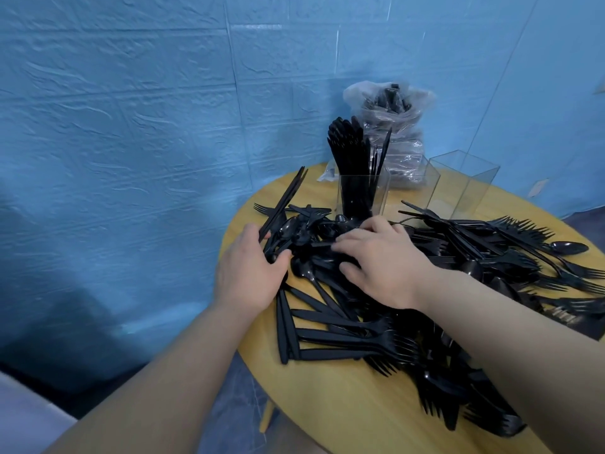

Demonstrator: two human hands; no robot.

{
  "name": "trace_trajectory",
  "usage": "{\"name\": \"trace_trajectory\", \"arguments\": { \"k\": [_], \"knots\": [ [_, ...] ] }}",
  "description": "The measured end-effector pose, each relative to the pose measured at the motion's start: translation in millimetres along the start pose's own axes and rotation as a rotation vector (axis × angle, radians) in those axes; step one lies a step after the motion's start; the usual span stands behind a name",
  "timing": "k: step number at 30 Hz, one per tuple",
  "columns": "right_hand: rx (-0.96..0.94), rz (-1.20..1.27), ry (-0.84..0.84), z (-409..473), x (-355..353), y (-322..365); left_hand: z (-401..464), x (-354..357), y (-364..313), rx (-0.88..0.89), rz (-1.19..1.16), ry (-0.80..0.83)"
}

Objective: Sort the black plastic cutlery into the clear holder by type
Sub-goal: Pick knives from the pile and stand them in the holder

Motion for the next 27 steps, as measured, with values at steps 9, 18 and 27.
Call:
{"name": "trace_trajectory", "arguments": {
  "k": [9,18,27],
  "knots": [
    [-0.067,0.185,-0.083,-12,-11,-9,1,0,-1,0.057,-0.031,-0.028],
    [0.411,0.178,-0.245,-50,-52,-115,-6,-10,-30,0.289,0.078,-0.008],
    [0.526,0.17,-0.111,-68,-39,-150,12,38,-101,0.382,0.294,0.344]
  ]
}}
Point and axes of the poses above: each hand's wrist, its own z-axis towards the middle knuckle, its own x-axis out of the palm, y = z × x, the point moved 5 cm from there along z, towards the middle knuckle, and after that the axes turned 11 degrees about x, right-handed, at the moved point
